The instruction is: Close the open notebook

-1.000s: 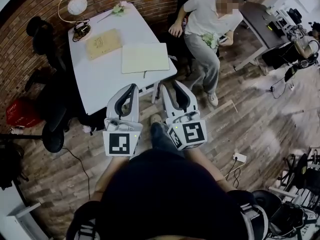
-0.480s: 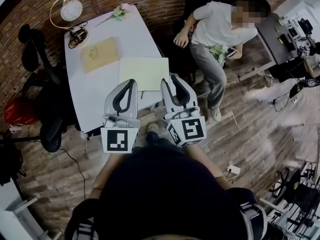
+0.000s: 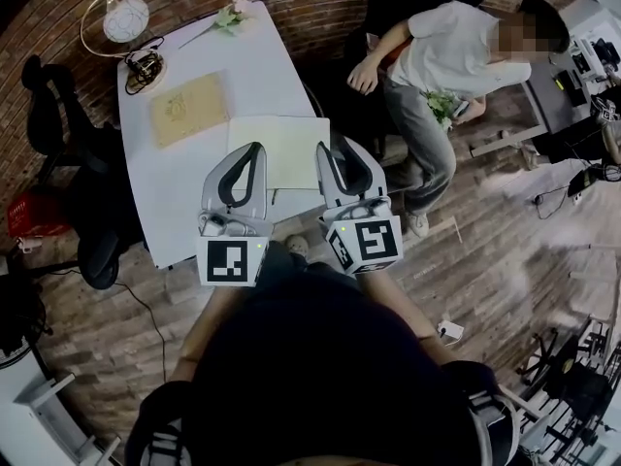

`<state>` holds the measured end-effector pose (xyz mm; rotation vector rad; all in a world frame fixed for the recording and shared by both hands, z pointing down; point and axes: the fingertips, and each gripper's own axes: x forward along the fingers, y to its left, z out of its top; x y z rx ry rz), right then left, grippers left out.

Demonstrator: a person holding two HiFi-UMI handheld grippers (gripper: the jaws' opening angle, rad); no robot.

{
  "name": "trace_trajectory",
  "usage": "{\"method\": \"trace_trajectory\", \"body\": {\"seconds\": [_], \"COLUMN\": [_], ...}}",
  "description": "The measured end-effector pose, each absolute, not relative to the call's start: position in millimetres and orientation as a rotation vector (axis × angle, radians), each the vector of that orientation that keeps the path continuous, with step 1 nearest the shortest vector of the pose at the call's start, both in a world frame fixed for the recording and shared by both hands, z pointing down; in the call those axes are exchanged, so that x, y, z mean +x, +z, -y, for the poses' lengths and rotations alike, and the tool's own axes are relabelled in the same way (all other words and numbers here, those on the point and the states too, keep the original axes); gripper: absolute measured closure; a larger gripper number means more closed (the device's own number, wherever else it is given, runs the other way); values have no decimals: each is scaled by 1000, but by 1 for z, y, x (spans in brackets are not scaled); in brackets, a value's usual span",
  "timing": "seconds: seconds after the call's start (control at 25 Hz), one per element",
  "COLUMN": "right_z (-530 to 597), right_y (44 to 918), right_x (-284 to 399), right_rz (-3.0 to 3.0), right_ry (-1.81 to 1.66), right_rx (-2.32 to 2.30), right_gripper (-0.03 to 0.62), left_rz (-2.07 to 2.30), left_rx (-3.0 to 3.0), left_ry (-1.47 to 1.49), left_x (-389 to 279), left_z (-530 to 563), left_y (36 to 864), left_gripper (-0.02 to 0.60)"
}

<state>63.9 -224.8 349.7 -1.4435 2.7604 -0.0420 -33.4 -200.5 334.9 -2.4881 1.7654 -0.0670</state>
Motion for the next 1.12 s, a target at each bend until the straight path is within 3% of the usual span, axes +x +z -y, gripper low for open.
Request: {"method": "trace_trajectory", "body": {"seconds": [0.52,1.12], "right_z": [253,270], "right_y": [412,542], "right_x": [67,90], "right_rz": [-2822,-2922], "right_ry": [-139,-490], "right_rx": [-1588,-1791], "right_gripper": [513,490], "left_rz": [-1662,-1562], "left_rx": [-2584,-2728], "left_ry": [-228,-499], "left_x": [-35,-34], "left_z": [238,267], "left_y": [387,480], "left_gripper": [586,586]}}
